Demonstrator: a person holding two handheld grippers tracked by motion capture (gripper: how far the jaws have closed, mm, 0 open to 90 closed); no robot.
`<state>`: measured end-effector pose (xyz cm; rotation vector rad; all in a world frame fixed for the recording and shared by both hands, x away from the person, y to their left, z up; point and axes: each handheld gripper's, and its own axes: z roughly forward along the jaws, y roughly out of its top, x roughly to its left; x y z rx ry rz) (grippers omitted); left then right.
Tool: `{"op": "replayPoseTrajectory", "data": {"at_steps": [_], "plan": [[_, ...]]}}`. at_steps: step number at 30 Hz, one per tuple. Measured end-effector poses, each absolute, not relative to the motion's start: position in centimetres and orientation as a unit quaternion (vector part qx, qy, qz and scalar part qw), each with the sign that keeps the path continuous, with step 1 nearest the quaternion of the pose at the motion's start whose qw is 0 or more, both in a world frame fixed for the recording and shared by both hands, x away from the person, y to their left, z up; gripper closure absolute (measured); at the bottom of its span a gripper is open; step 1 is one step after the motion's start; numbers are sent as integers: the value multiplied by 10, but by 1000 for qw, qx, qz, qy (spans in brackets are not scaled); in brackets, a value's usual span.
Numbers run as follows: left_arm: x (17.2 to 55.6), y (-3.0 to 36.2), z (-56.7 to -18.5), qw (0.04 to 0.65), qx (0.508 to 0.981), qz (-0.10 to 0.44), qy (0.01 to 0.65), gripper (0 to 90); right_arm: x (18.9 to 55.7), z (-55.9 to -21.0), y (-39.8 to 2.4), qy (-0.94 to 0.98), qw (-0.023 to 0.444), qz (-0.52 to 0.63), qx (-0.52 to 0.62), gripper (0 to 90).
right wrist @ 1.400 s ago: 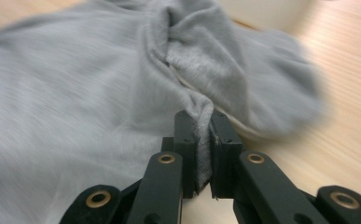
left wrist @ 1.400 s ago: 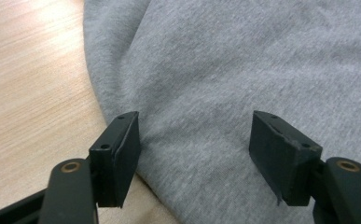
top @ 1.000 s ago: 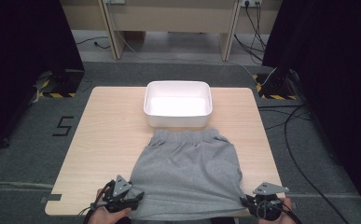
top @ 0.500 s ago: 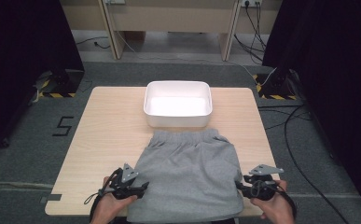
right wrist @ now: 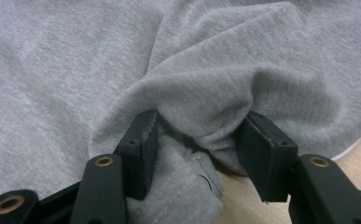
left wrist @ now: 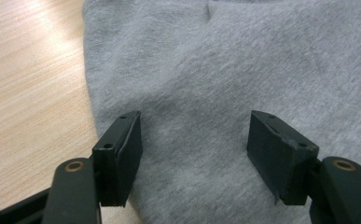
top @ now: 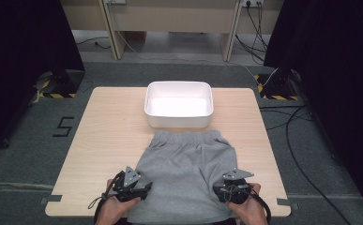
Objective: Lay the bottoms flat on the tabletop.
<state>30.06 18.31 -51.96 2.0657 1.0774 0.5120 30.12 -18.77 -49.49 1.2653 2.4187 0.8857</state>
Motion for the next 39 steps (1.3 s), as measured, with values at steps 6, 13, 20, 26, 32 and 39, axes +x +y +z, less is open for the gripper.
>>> {"op": "replayPoseTrajectory", "data": {"at_steps": [6,13,20,26,32,39], "plan": [[300,183,-520,371,804,200,420,343,300,-497,-187,843,143,322,406,711],[300,185,-520,371,805,199,418,349,303,-471,-233,823,201,318,426,785],[300,183,-519,365,806,199,421,351,291,-471,-270,856,197,159,451,707],[299,182,-516,356,812,194,420,351,286,-453,-279,827,208,238,465,555],[301,177,-512,359,813,188,417,354,308,-442,-280,804,202,313,464,545],[319,169,-514,353,818,179,416,352,370,-483,-251,835,163,264,455,573]]}}
